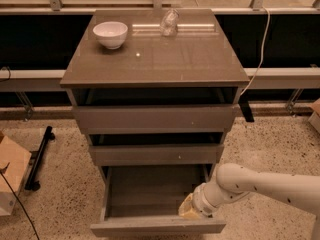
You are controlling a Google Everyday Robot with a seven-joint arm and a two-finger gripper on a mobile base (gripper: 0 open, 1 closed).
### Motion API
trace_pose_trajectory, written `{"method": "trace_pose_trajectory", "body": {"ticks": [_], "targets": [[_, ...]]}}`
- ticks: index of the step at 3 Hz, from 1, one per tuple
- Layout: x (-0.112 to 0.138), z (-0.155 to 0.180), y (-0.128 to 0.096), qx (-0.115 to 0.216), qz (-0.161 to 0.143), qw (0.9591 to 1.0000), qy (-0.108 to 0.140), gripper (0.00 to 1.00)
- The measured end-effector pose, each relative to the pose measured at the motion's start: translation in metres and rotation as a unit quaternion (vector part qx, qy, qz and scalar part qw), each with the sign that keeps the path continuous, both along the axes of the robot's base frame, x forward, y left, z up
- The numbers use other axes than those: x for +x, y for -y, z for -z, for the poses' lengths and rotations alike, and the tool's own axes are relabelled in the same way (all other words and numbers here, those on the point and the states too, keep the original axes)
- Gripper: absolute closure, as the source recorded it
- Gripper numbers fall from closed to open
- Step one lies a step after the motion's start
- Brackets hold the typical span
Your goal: Close bottom drawer
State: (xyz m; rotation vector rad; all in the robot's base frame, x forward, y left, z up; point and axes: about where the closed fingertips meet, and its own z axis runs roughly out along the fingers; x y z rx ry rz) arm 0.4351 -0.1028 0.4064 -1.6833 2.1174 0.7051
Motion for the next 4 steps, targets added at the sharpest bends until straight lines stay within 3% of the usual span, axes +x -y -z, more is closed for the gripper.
{"method": "trace_pose_trajectory", "body": {"ticks": [1,2,4], "targets": [[0.004,0.029,0.004,0.036,0.007,0.9991,-0.019,1.0],[0.006,0.035,0.002,0.04,0.008,0.9989,-0.021,1.0],[-0.002,0.081,0.005,0.027,0.025,0.9987,-0.035,1.0]]}}
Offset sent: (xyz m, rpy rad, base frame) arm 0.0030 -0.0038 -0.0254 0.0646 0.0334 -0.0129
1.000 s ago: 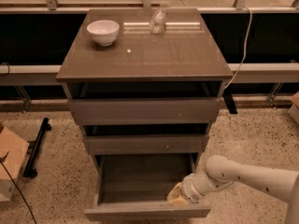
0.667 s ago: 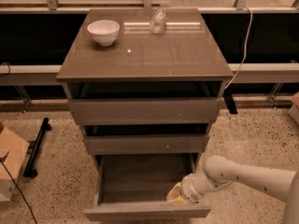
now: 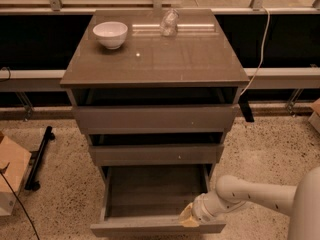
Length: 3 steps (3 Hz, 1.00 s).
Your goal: Close bottom drawer
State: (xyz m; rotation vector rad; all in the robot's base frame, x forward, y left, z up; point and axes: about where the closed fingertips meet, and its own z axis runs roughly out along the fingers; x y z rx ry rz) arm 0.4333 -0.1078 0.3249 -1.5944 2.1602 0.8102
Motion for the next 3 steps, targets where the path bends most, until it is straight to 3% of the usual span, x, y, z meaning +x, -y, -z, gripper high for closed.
{"method": "trace_pose_trajectory", "body": {"ticks": [3], "targets": [[0.002,0.081,0.024,0.036,0.062,0.9965,-0.044,1.0]]}}
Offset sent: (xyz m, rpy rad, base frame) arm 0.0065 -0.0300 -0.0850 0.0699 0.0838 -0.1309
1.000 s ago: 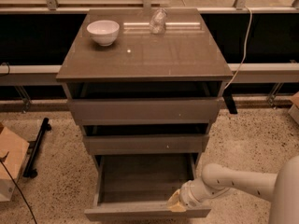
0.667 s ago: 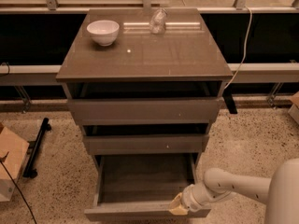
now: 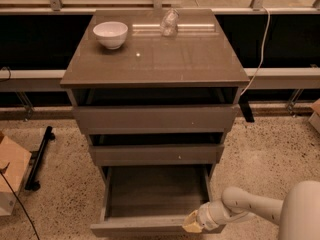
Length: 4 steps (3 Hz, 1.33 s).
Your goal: Close bottom drawer
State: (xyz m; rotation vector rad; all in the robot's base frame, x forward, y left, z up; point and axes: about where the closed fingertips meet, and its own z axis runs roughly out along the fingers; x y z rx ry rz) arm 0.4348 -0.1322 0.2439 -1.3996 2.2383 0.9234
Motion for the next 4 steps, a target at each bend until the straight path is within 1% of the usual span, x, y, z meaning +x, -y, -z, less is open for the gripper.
{"method": "trace_pose_trajectory", "body": {"ticks": [1,3,4], "targets": [[-0.002,0.018,0.007,0.015,0.023,0.9996,-0.009,1.0],[-0.001,0.051,0.012,0.034,0.056,0.9974,-0.029,1.0],[-0.001,0.051,0.012,0.034,0.056,0.9974,-0.029,1.0]]}}
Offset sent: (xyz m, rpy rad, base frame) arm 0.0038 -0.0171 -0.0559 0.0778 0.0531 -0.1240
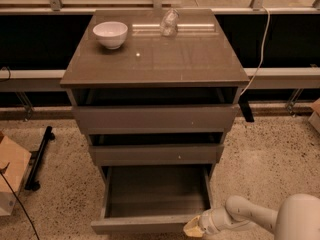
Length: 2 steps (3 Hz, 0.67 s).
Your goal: Close bottom drawer
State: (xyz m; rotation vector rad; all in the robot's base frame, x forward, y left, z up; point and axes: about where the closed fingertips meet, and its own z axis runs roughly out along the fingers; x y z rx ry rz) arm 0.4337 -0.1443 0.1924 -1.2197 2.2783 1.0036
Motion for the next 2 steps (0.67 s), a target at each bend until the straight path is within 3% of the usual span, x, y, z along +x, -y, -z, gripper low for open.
{"method": "trace_pose_trajectory", "body": {"ticks": [1,2], "targets": [[0.001,0.003,-0.004,-0.001,0.004,0.9999,0.009,1.0],[0.016,0.007,-0.016,0.015,0.016,0.9982,0.056,1.0]]}}
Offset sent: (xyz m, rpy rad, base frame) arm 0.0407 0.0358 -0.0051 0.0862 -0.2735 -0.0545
